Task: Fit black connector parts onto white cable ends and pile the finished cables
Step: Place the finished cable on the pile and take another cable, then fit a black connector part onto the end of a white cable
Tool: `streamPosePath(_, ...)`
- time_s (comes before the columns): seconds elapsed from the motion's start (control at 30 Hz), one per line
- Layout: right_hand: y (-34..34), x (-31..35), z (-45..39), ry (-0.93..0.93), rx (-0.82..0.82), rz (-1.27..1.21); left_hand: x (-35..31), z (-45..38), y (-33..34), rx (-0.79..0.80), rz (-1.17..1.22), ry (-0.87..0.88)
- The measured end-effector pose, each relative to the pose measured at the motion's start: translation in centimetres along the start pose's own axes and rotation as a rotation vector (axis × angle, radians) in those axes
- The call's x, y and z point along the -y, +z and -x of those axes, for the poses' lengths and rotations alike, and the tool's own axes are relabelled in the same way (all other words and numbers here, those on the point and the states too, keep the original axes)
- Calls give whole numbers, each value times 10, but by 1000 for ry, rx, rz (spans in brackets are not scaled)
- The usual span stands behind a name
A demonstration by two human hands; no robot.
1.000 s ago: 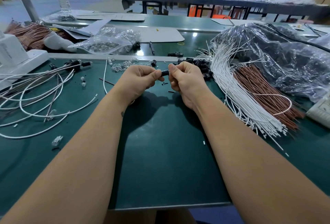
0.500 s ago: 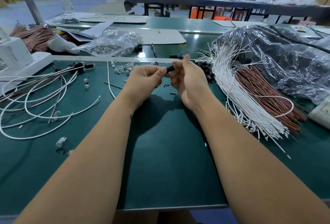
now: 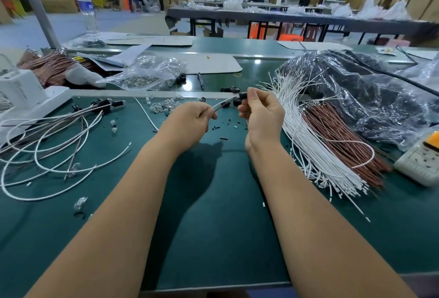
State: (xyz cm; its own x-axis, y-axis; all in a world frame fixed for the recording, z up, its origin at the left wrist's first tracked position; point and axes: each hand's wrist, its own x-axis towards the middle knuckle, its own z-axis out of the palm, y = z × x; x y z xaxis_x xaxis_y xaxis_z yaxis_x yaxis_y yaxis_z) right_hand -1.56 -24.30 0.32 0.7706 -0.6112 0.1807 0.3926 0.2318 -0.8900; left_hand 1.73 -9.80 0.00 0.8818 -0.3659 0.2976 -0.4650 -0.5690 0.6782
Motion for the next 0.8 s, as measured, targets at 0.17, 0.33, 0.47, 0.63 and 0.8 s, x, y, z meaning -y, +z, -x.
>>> streamPosePath(0.17,5,9,7,-88,-21,-18,-6,9,-35,-113,-56,64)
streamPosePath(0.33,13,-1,25,-297,292,363,-22,16,-97,-375,-164,146)
streamPosePath(0.47,19,-15,33,-459,444,675,-18,21,-158,-653,-456,124)
streamPosePath(0.63,20,-24,33,-475,548,815,21,43,-195,-773,-775,66)
streamPosePath(0.8,18,-26,30,-439,573,865,79,71,-190,-387,-911,-230)
